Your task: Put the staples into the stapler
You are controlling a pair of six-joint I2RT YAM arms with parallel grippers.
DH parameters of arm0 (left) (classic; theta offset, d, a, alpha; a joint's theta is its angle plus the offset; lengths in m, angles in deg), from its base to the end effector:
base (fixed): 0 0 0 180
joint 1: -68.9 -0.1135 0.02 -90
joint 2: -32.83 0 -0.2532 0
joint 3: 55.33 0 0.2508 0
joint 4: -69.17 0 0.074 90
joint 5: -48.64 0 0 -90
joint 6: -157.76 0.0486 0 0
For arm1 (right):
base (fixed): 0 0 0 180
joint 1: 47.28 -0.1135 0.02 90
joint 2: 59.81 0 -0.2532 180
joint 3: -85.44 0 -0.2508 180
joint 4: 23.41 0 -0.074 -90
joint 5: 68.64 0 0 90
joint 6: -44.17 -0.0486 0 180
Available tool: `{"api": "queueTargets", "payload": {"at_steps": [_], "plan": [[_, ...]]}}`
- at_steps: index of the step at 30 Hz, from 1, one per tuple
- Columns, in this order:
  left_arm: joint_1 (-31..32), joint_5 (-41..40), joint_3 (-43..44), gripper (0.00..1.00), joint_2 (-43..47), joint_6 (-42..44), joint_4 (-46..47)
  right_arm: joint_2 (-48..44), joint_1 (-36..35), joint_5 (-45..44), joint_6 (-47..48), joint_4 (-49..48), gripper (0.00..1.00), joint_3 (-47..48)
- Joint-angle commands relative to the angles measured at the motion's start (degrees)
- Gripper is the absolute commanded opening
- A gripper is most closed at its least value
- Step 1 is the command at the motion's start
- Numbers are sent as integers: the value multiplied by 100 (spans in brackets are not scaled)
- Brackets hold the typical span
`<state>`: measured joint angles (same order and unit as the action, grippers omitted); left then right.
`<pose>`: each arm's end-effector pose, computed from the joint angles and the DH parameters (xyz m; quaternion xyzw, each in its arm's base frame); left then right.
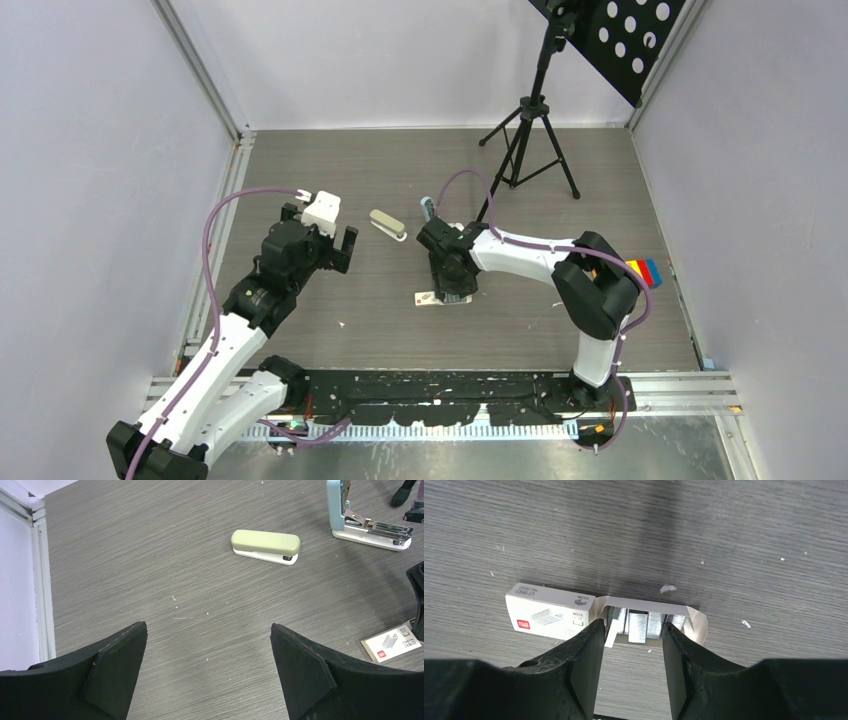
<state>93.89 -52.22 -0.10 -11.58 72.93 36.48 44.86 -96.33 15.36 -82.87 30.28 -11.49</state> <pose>0.1837 -0.0755 0.2924 0.1634 0.8101 -0.0187 0.5628 0.2322 0.2598 0.1478 -0.0969 0.9857 0.0493 0.1289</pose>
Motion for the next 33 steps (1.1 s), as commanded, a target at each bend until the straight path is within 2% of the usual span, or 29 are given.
{"api": "queueTargets", "payload": {"at_steps": [1,10,16,19,33], "plan": [[-26,74,19,96,48,64,95,-235,-34,-249,22,140,51,139],[-22,114,28,96,46,62,92,-716,-46,-323,-193,308,53,334],[-21,142,27,96,50,52,101,-591,-42,-52,-343,168,35,380],[-21,153,29,96,62,37,98,-454,-48,0,-415,125,30,359],[-21,145,27,96,107,37,101,-10,-42,159,-393,123,25,494]]}}
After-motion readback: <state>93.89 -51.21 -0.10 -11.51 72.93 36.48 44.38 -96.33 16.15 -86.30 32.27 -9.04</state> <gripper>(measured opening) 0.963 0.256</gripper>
